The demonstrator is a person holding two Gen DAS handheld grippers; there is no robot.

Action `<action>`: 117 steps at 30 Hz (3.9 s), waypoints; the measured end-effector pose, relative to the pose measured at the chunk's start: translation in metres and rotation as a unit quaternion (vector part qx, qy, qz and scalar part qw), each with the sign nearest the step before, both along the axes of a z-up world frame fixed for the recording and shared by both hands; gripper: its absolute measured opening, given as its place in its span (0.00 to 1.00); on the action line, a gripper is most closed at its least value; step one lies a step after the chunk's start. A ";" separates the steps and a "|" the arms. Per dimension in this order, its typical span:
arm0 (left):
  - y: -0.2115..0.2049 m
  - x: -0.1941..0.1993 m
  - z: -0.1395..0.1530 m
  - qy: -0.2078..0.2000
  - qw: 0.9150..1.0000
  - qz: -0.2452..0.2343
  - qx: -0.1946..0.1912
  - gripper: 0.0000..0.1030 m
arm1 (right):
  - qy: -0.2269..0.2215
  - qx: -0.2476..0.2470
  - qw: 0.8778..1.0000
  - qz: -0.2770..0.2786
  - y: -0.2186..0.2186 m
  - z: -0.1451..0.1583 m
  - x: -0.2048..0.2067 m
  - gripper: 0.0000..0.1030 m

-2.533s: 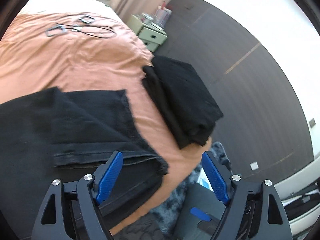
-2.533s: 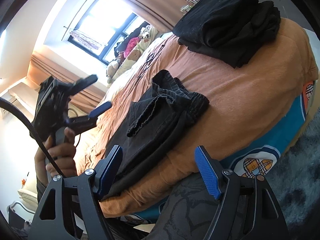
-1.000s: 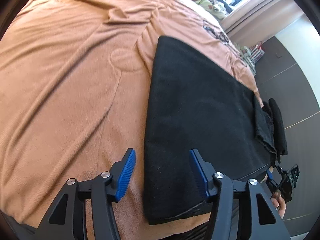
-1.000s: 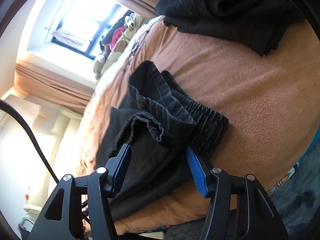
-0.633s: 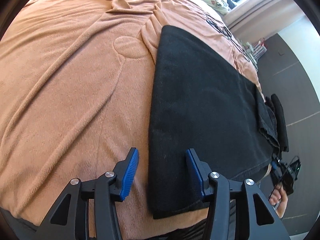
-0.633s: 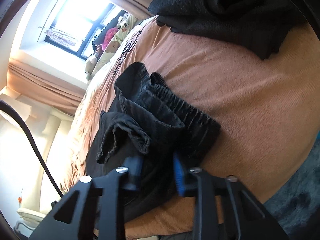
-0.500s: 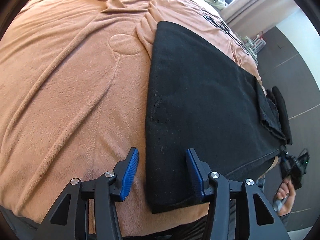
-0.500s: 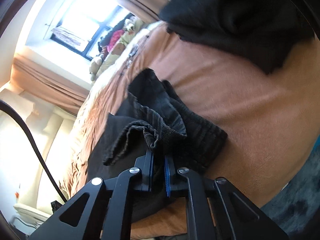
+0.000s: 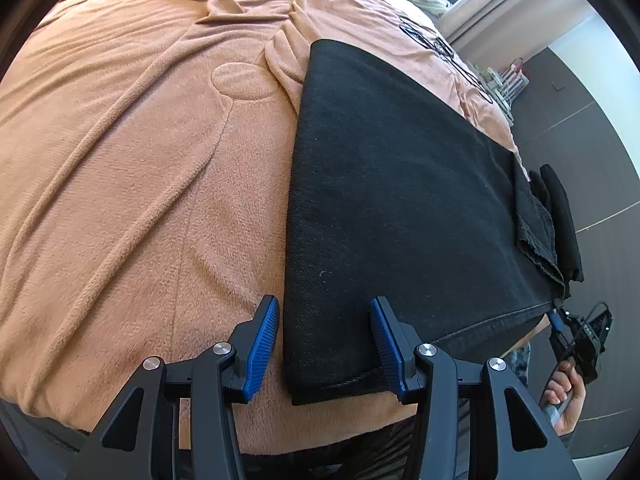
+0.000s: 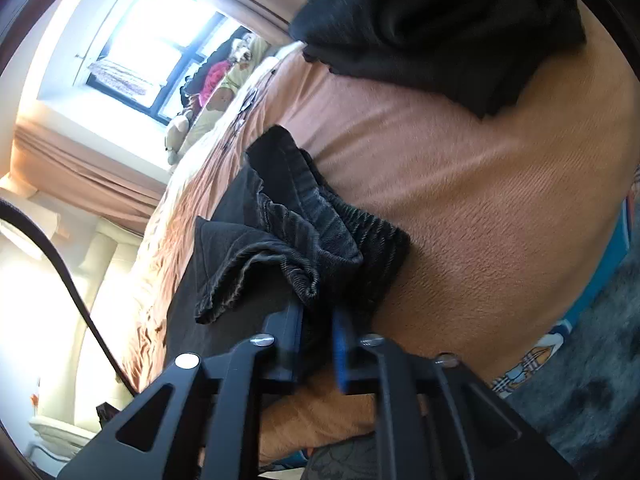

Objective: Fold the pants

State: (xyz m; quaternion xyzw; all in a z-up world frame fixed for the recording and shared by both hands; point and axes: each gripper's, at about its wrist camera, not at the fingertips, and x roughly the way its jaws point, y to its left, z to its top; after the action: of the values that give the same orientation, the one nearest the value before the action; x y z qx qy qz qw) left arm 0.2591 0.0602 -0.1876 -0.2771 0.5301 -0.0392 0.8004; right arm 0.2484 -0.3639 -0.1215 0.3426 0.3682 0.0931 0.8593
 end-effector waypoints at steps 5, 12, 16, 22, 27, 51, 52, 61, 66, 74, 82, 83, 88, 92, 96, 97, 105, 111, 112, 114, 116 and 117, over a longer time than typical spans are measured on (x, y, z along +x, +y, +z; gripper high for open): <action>0.001 0.002 0.010 -0.018 1.000 0.009 -0.001 0.49 | -0.058 -0.046 0.997 0.002 0.001 0.037 -0.029 0.49; 0.004 0.002 0.015 -0.033 0.999 0.024 -0.008 0.49 | -0.066 -0.106 0.991 0.047 0.021 0.056 0.000 0.49; 0.006 0.001 0.017 -0.038 0.999 0.024 -0.012 0.49 | -0.043 -0.117 0.989 0.083 0.024 0.057 0.036 0.49; 0.008 0.001 0.020 -0.045 0.999 0.025 -0.013 0.49 | -0.015 -0.162 0.978 0.131 0.036 0.063 0.074 0.49; 0.008 0.004 0.017 -0.043 0.999 0.025 -0.013 0.49 | -0.008 -0.179 0.972 0.155 0.041 0.062 0.089 0.06; 0.007 0.004 0.016 -0.047 0.998 0.034 -0.023 0.49 | -0.071 -0.255 0.948 0.174 0.071 0.104 0.039 0.51; 0.008 0.004 0.016 -0.047 0.998 0.035 -0.025 0.49 | -0.075 -0.266 0.943 0.184 0.080 0.103 0.037 0.53; 0.024 -0.001 0.016 -0.045 0.998 0.046 -0.028 0.50 | -0.063 -0.327 0.908 0.255 0.143 0.094 0.046 0.56; 0.032 -0.002 0.015 -0.049 0.997 0.052 -0.037 0.50 | -0.059 -0.346 0.894 0.278 0.177 0.090 0.056 0.62; 0.042 -0.008 0.012 -0.055 0.996 0.059 -0.050 0.50 | -0.072 -0.360 0.875 0.316 0.226 0.077 0.065 0.62; 0.052 -0.010 0.012 -0.056 0.994 0.074 -0.053 0.50 | -0.022 -0.415 0.864 0.283 0.239 0.045 0.097 0.34; 0.052 -0.010 0.012 -0.056 0.994 0.075 -0.052 0.50 | -0.020 -0.412 0.867 0.280 0.238 0.047 0.099 0.26; 0.052 -0.008 0.015 -0.054 0.994 0.076 -0.048 0.50 | -0.029 -0.368 0.887 0.277 0.224 0.068 0.103 0.04; 0.050 -0.005 0.018 -0.055 0.995 0.074 -0.045 0.50 | -0.047 -0.359 0.896 0.259 0.208 0.090 0.105 0.03; 0.048 -0.001 0.018 -0.052 0.995 0.072 -0.042 0.50 | -0.056 -0.347 0.906 0.235 0.182 0.108 0.111 0.03; 0.047 -0.001 0.018 -0.051 0.995 0.072 -0.041 0.50 | -0.058 -0.343 0.909 0.230 0.175 0.113 0.114 0.03; 0.045 0.003 0.015 -0.041 0.996 0.073 -0.037 0.50 | -0.086 -0.352 0.917 0.170 0.138 0.153 0.139 0.03; 0.042 0.006 0.017 -0.039 0.997 0.066 -0.030 0.50 | -0.088 -0.344 0.925 0.137 0.126 0.157 0.146 0.06; 0.041 0.007 0.018 -0.040 0.997 0.066 -0.030 0.50 | -0.085 -0.337 0.928 0.135 0.124 0.155 0.145 0.10; 0.041 0.008 0.020 -0.043 0.996 0.067 -0.028 0.50 | -0.082 -0.327 0.932 0.131 0.119 0.151 0.140 0.34; 0.041 0.009 0.020 -0.044 0.996 0.067 -0.029 0.50 | -0.080 -0.318 0.935 0.136 0.116 0.142 0.132 0.47; 0.041 0.010 0.020 -0.043 0.996 0.067 -0.029 0.50 | -0.075 -0.315 0.936 0.141 0.114 0.138 0.130 0.47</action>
State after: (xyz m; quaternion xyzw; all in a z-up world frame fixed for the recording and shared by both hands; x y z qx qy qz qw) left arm 0.2692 0.1013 -0.1678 -0.3333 0.4740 -0.0130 0.8149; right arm 0.3782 -0.2499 0.0168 -0.0087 0.3572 0.1181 0.9265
